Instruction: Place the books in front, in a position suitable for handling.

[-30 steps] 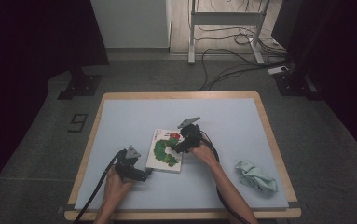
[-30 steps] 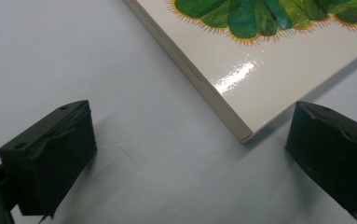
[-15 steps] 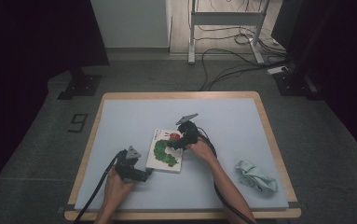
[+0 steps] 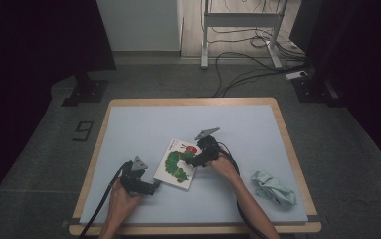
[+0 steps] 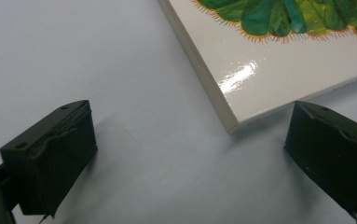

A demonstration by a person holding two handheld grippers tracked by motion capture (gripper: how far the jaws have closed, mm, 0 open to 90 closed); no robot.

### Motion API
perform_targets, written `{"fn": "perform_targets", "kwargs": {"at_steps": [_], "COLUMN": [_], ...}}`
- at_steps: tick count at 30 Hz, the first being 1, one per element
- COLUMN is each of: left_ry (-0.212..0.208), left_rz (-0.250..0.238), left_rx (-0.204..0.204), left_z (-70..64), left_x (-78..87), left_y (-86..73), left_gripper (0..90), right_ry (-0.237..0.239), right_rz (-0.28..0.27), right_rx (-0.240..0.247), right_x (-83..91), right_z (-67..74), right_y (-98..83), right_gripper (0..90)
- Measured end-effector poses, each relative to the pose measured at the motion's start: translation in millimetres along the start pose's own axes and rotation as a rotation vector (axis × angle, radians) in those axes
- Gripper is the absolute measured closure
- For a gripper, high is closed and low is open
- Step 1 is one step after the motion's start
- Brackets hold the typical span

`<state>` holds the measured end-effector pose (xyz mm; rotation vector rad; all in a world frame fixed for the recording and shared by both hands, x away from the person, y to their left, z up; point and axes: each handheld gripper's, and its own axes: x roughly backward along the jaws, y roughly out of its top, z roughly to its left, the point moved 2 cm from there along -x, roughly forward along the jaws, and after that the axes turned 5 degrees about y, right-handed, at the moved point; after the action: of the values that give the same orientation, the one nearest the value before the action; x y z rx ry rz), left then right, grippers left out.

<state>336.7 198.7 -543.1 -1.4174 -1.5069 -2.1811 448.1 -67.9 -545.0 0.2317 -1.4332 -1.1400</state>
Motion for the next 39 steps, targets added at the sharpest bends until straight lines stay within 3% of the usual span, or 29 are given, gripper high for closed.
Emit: {"fn": "perform_targets", "kwargs": {"at_steps": [7,15,24,30,39], "left_ry": [-0.01,-0.014,-0.042,-0.045,-0.083], "left_rz": [0.01,0.012,0.033,0.033,0.045], "left_rx": [-0.011,-0.015,-0.046,-0.048,-0.082], "left_z": [-14.9,-25.5,-41.7,-41.1,-32.0], "left_x": [13.5,17.2,26.2,25.8,21.3], "left_y": [-14.0,-16.8,-23.2,-22.8,-17.1], "left_gripper": [0.0,0.0,0.0,0.0,0.0], "right_ry": [0.009,0.019,0.032,0.003,-0.005], "right_rz": [0.003,-0.002,-0.014,0.003,-0.007], "right_rx": [0.011,0.016,0.022,0.053,0.032], "right_x": [9.2,16.2,24.9,26.8,31.3], "right_z": [15.4,30.4,53.6,64.4,67.9], "right_y": [-12.5,-23.9,-39.5,-45.1,-49.9], "right_gripper": [0.0,0.0,0.4,0.6,0.7]}}
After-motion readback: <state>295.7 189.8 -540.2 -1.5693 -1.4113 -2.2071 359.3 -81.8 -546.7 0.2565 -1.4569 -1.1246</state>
